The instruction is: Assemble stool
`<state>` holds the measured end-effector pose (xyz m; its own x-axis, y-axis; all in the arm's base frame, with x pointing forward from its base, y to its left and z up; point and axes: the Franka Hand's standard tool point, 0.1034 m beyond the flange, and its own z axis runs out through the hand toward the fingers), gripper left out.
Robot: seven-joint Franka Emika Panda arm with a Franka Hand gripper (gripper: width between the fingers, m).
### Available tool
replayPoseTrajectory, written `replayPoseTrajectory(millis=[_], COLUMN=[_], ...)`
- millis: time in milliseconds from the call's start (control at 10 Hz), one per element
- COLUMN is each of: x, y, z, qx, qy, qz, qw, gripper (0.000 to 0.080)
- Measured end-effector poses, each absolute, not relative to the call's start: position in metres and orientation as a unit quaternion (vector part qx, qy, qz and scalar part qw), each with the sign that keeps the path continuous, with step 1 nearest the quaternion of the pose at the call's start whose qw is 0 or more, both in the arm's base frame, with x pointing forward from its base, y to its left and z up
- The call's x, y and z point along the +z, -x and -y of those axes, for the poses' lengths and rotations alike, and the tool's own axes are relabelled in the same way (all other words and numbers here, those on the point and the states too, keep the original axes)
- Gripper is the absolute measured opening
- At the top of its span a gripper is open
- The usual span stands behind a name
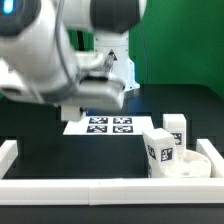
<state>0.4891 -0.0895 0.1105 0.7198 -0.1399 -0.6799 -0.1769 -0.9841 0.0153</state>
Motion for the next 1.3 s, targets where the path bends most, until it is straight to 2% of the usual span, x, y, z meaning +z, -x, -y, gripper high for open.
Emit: replayPoseTrajectory(millis=[100,200,400,500,700,900,1000,1200,1300], x=[0.116,0.11,0.11,0.113,0.15,0.176,0.178,0.175,0.173], y=[-0.503,-0.5,-0.504,-0.512,-0.531,-0.551,-0.551,-0.555,-0.552], z=[0.087,0.088,0.088,0.081,0.044,-0.007,-0.022,-0.02,-0.022], qx=[0.316,0.282,0.225,0.176,0.128,0.05,0.013,-0.049,-0.052], qy=[0.945,0.956,0.971,0.983,0.991,0.998,0.999,0.998,0.998], qz=[-0.074,-0.075,-0.074,-0.056,-0.027,-0.027,-0.006,-0.006,-0.004], qw=[0.024,0.021,0.015,-0.003,-0.013,-0.036,-0.036,-0.028,-0.027], gripper=[0.0323,0.0323,0.0323,0.0323,0.0323,0.0323,0.0323,0.0323,0.0323])
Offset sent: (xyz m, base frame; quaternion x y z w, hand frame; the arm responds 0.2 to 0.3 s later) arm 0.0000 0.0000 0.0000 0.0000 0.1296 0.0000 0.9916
